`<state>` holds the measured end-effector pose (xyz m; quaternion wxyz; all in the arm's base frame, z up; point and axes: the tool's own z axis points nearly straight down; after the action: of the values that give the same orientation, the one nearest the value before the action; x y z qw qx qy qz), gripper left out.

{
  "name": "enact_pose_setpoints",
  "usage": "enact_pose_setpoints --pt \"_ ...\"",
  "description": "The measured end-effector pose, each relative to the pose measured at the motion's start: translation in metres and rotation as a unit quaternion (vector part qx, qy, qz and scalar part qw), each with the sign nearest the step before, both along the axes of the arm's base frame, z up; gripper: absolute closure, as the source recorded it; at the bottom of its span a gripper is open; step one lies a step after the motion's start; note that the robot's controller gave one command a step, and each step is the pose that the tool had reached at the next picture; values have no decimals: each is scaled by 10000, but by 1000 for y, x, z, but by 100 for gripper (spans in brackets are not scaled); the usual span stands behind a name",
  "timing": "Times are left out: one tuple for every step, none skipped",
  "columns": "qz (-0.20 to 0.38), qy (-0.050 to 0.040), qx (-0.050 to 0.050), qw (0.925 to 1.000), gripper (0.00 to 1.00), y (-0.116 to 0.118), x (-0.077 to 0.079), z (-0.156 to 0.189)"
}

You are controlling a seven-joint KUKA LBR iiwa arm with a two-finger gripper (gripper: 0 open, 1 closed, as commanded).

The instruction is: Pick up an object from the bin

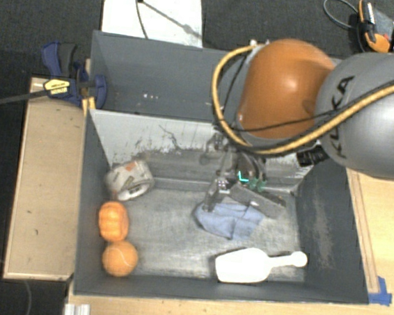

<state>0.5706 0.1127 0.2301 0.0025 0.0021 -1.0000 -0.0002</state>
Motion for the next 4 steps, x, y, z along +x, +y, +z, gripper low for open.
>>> enact_pose_setpoints --pt "-15 -43 6 10000 0 -1 2 5" --pt "44 -35 2 10000 100 -46 -51 -57" --pt "40 -36 2 10000 100 -46 -51 -57" --pt "24 -38 -1 10000 100 -38 -50 -75"
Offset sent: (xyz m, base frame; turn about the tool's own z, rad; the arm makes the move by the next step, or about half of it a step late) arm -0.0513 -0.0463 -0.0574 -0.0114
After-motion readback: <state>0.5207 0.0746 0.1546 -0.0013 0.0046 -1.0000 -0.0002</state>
